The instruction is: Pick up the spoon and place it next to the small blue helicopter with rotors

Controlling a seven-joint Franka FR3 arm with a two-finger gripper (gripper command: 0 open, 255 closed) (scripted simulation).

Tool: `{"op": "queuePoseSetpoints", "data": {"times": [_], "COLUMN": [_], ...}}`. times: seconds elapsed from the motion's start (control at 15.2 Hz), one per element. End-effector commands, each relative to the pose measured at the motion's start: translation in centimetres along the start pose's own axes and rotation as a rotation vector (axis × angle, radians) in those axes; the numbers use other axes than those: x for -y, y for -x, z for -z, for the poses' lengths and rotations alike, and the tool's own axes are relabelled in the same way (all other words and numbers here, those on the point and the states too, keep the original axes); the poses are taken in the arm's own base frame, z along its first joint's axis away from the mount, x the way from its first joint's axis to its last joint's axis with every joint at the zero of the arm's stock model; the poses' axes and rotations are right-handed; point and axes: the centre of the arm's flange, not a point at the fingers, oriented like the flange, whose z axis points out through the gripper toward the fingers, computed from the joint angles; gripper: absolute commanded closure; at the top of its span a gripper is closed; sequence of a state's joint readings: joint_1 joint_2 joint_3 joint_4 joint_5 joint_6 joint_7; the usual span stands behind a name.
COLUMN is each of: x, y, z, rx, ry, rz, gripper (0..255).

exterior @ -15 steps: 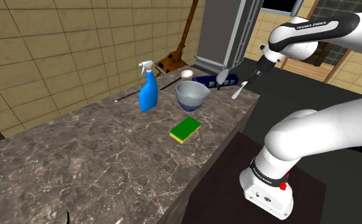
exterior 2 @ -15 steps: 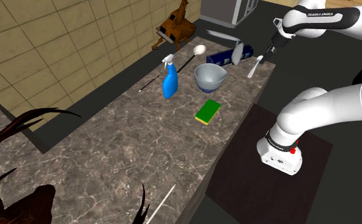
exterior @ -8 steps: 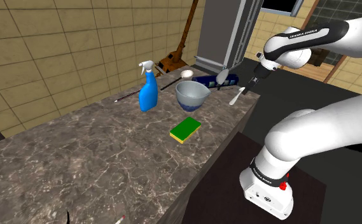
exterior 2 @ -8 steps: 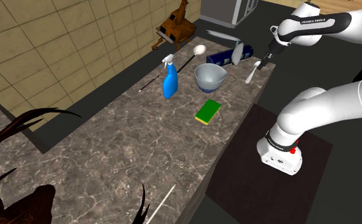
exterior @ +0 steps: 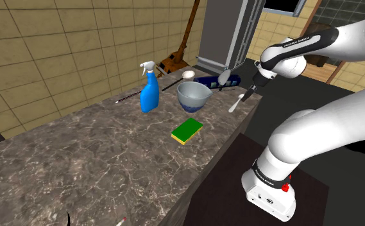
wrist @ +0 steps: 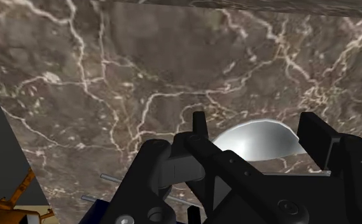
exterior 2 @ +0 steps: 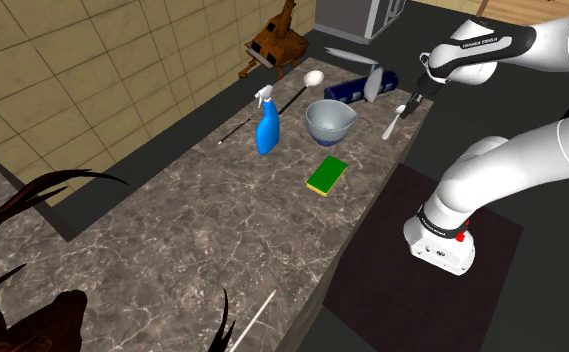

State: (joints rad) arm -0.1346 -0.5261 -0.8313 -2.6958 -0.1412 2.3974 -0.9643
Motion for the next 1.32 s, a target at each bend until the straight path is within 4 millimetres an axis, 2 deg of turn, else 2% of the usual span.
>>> {"op": "queuePoseSetpoints", "data": {"times": [0.0,0.53,0.59,0.92,1.19,1.25], "x": [-0.1,-0.1,-0.1,-0.1,-0.1,-0.1], "y": [0.4,0.5,0.5,0.5,0.5,0.5], "z": [-1.0,-1.3,-1.3,-1.3,3.7,3.7], "rx": [0.000,0.000,0.000,0.000,0.000,0.000], "ry": [0.001,0.001,0.001,0.001,0.001,0.001], "rz": [0.000,0.000,0.000,0.000,0.000,0.000], "gripper": [255,255,0,0,0,0]}}
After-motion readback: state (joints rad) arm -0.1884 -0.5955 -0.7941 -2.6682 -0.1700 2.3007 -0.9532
